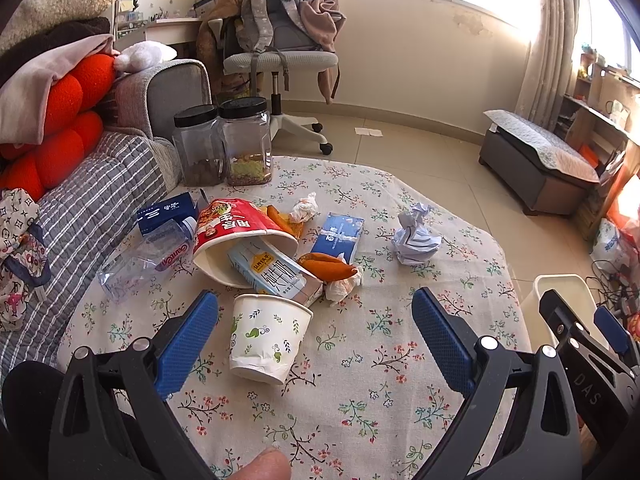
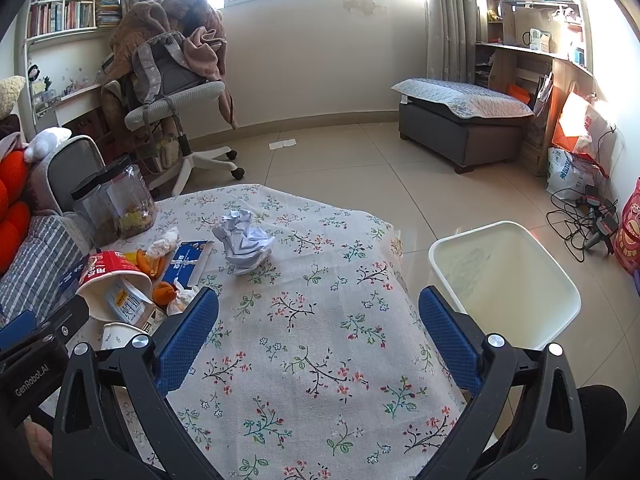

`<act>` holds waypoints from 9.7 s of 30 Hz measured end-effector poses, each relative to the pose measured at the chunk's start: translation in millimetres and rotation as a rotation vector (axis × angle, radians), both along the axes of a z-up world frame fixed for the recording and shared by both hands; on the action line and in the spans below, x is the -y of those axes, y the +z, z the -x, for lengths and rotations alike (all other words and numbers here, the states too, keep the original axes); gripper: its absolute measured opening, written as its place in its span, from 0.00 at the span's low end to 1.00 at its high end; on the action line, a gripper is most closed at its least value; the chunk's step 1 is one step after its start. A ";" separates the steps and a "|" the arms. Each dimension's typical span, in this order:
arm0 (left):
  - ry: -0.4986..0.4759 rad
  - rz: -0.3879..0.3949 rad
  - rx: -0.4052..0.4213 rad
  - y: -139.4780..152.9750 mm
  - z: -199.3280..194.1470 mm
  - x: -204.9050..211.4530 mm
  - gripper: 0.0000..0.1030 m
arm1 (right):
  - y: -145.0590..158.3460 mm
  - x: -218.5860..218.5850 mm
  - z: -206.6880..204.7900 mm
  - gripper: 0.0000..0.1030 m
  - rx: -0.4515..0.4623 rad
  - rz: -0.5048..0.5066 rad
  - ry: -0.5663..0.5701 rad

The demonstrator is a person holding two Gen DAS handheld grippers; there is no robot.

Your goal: Collect trash

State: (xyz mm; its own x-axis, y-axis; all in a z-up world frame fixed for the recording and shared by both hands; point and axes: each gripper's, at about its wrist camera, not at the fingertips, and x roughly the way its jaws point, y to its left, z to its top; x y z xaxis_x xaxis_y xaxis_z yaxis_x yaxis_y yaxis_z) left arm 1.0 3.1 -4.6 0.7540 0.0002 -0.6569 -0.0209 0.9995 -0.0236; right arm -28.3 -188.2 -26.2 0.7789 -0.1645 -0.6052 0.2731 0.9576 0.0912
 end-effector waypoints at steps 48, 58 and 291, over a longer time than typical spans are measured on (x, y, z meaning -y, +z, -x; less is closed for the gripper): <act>0.012 0.011 -0.032 -4.7 -4.3 -4.5 0.92 | -1.9 -4.7 1.0 0.93 -0.003 -0.002 0.009; 0.018 0.011 -0.038 -7.1 -4.4 -5.7 0.92 | -3.9 -7.2 1.8 0.93 -0.006 -0.002 0.011; -0.254 0.078 -0.104 -9.8 -93.8 121.1 0.91 | 7.9 99.8 -46.8 0.93 -0.022 0.201 -0.356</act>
